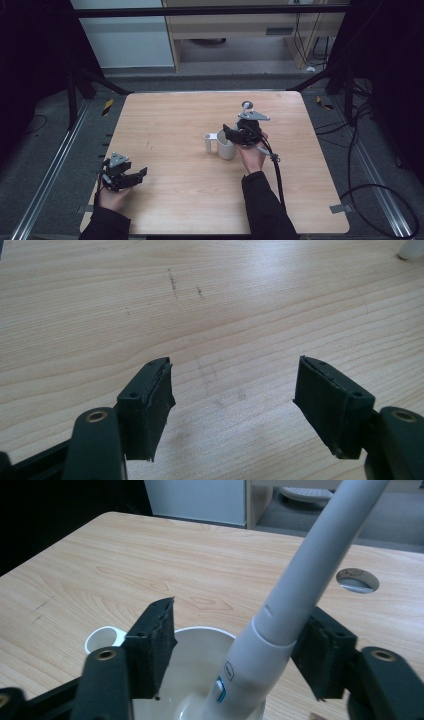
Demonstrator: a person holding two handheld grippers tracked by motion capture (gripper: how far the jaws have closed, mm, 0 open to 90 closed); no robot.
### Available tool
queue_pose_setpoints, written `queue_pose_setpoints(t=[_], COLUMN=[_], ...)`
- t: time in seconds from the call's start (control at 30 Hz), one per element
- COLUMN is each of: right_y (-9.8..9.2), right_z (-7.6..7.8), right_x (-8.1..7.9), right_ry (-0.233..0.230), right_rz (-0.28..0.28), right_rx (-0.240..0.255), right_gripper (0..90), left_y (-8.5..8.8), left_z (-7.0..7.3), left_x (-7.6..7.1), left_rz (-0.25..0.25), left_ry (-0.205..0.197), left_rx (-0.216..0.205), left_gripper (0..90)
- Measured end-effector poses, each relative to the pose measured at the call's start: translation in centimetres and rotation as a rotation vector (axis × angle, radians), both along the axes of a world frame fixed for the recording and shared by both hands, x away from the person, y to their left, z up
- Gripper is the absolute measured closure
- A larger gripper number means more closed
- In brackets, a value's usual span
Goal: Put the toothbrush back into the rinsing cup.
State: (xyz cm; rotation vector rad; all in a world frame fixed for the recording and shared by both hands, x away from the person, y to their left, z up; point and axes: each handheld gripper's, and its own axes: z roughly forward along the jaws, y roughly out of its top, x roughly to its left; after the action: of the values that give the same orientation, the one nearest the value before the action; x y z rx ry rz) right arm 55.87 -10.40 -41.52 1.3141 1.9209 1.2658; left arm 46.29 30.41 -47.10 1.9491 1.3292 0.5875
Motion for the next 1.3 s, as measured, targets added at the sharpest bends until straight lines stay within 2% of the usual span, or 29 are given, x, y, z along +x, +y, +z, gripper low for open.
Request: queue_pose_setpoints(t=[0.17, 0.23, 0.53, 0.6, 0.73, 0.8, 0.87, 0.9, 0.97, 1.0, 1.1, 1.2, 1.27, 1.3], right_y=[-0.1, -0.2, -1.4, -2.0, -2.8, -3.8, -4.1, -5.1, -5.5, -6.4, -7.4, -9.3, -9.7, -10.6], right_z=[0.4, 0.5, 0.8, 1.0, 1.1, 1.1, 1.0, 0.8, 0.7, 0.5, 0.1, -0.9, -1.0, -1.5], right_x=[-0.6, -1.0, -2.2, -3.0, -3.9, -5.1, -5.5, -6.3, -6.6, -7.3, -8.0, -9.2, -9.4, -10.0], right_ry=[-0.023, -0.037, -0.037, -0.035, -0.037, -0.045, -0.05, -0.048, -0.046, -0.047, -0.043, -0.027, -0.026, -0.016], right_rz=[0.004, -0.003, -0.007, 0.008, 0.025, 0.038, 0.042, 0.045, 0.044, 0.042, 0.039, 0.018, 0.015, -0.001], right_rx=[0.003, -0.01, -0.021, -0.036, -0.029, -0.038, -0.035, -0.039, -0.042, -0.047, -0.046, -0.049, -0.05, -0.057], right_gripper=[29.9, 28.6, 26.4, 25.7, 24.8, 22.6, 22.2, 21.2, 20.9, 20.2, 20.0, 18.9, 18.9, 19.1], left_y=[0.0, 0.0, 0.0, 0.0, 0.0, 0.0, 0.0, 0.0, 0.0, 0.0, 0.0, 0.0, 0.0, 0.0], left_z=[0.0, 0.0, 0.0, 0.0, 0.0, 0.0, 0.0, 0.0, 0.1, 0.1, 0.2, 0.2, 0.2, 0.2], left_x=[0.0, 0.0, 0.0, 0.0, 0.0, -0.1, -0.1, -0.1, -0.1, -0.1, -0.2, -0.2, -0.2, -0.2], left_rz=[-0.001, -0.001, -0.002, -0.002, 0.001, 0.0, 0.001, 0.0, -0.002, -0.005, -0.01, -0.019, -0.02, -0.02], left_ry=[0.0, 0.0, 0.002, 0.002, 0.0, 0.0, -0.001, 0.0, -0.001, -0.004, -0.008, -0.005, -0.005, -0.006], left_rx=[0.001, 0.001, 0.005, 0.005, 0.002, 0.002, 0.0, -0.004, -0.004, -0.004, -0.011, -0.011, -0.013, -0.014], left_gripper=[30.2, 30.2, 30.2, 30.1, 30.1, 30.2, 30.2, 31.2, 32.0, 34.3, 38.0, 41.1, 42.2, 43.8])
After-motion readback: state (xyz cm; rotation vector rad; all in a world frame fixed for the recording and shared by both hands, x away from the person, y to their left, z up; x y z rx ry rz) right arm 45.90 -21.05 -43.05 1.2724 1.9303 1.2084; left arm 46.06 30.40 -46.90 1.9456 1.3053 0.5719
